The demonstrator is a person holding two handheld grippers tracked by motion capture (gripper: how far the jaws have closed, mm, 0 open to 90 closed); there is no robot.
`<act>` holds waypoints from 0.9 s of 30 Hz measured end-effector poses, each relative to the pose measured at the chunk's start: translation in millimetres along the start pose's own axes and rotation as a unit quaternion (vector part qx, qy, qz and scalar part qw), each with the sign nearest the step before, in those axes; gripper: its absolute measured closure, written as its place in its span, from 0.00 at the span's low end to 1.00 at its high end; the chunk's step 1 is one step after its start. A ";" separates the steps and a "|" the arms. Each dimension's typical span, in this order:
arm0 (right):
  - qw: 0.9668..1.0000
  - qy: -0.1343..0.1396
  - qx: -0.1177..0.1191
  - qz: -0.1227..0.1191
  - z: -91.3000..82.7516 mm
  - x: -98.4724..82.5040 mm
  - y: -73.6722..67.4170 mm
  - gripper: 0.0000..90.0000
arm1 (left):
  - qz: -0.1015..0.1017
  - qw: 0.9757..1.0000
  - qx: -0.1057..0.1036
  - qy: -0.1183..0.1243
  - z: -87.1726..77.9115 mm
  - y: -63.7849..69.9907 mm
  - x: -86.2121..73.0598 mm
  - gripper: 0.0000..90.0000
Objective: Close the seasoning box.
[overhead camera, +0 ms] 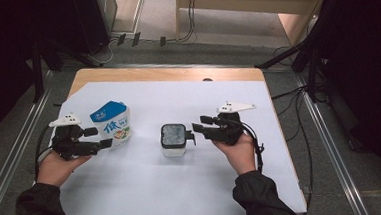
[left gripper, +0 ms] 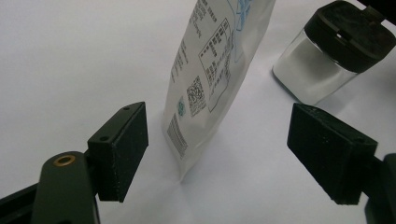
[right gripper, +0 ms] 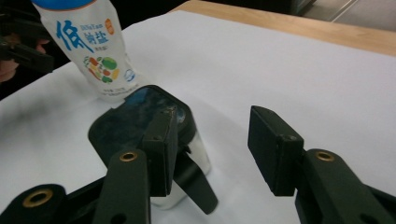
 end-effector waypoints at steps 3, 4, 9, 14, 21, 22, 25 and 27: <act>1.000 0.005 -0.016 -0.003 -8.0 -5.4 4.9 0.58 | 0.002 1.000 0.001 0.001 -0.1 0.3 -0.4 0.25; 1.000 0.006 -0.018 -0.001 -9.6 -6.9 6.1 0.57 | 0.003 1.000 0.000 0.000 -0.5 0.3 -0.3 0.25; 0.999 -0.004 -0.033 0.009 -18.9 -15.5 13.8 0.53 | 0.002 1.000 0.001 0.004 -1.7 0.0 -0.5 0.25; 0.999 -0.003 -0.047 0.016 -29.2 -24.8 19.9 0.53 | -0.001 1.000 -0.005 0.002 -1.5 0.2 -1.6 0.25; 0.997 -0.005 -0.069 0.026 -43.1 -39.0 32.7 0.53 | 0.001 1.000 -0.004 0.000 -1.8 -0.9 -3.3 0.25; 0.997 -0.005 -0.074 0.032 -45.3 -41.4 35.2 0.53 | 0.002 1.000 -0.005 0.000 -1.9 -0.9 -3.4 0.25; 0.996 -0.006 -0.080 0.033 -49.0 -46.1 38.6 0.52 | 0.008 1.000 -0.002 0.002 -1.0 -0.7 -4.0 0.26; 0.996 -0.007 -0.085 0.034 -50.8 -47.9 40.6 0.52 | 0.007 1.000 -0.001 0.002 -0.4 -1.1 -4.1 0.26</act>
Point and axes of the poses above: each handheld gripper's, and its own axes: z roughly forward along the jaws, x roughly out of its top, y roughly to its right, the point moved 2 cm from there along z, roughly forward along the jaws, and after that the axes turned 7 degrees about -z, right-handed, at the moved point
